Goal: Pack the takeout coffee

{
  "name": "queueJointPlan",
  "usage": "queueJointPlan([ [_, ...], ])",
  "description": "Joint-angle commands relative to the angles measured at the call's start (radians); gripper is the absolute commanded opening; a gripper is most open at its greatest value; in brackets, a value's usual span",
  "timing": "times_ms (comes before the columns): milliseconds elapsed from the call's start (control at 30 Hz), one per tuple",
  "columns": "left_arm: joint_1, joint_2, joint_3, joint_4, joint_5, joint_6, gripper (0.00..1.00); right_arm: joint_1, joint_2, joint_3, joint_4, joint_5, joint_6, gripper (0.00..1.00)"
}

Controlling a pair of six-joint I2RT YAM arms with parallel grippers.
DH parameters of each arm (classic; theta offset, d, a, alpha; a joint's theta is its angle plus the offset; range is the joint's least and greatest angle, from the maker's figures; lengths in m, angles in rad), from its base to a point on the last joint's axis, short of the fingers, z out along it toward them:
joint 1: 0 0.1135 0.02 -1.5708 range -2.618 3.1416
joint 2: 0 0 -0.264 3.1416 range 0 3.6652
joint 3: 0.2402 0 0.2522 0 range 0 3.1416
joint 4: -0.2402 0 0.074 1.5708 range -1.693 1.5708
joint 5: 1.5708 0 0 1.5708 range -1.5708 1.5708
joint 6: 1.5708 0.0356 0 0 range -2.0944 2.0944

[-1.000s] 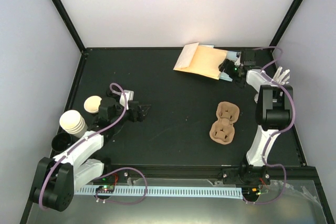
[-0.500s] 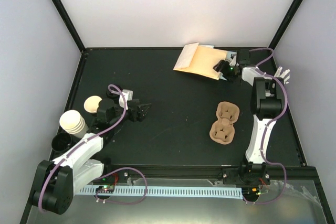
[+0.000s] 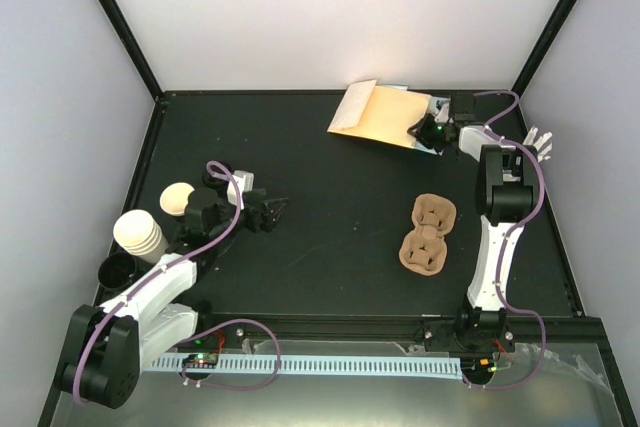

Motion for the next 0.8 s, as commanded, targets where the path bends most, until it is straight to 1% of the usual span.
queueJointPlan([
  [0, -0.008, -0.007, -0.001, 0.043, 0.019, 0.019, 0.99, -0.001, -0.084, 0.011, 0.013, -0.039, -0.041, 0.17],
  [133, -0.011, -0.035, -0.012, 0.046, 0.004, 0.021, 0.99, 0.006, -0.172, -0.026, -0.002, -0.06, -0.071, 0.02],
  [167, -0.011, -0.042, -0.016, 0.044, 0.001, 0.021, 0.99, 0.008, -0.204, -0.036, -0.003, -0.072, -0.076, 0.01],
  [267, -0.011, -0.061, -0.02, 0.041, -0.004, 0.022, 0.99, 0.024, -0.279, -0.058, -0.034, -0.087, -0.106, 0.01],
  [433, -0.012, -0.085, -0.022, 0.025, -0.008, 0.022, 0.99, 0.079, -0.426, -0.111, -0.117, -0.061, -0.176, 0.02],
  [600, -0.016, -0.102, -0.014, -0.014, -0.014, 0.002, 0.99, 0.142, -0.597, -0.217, -0.165, -0.034, -0.211, 0.03],
  [767, -0.018, -0.181, 0.022, -0.128, -0.051, -0.051, 0.99, 0.203, -0.79, -0.369, -0.188, -0.023, -0.226, 0.04],
])
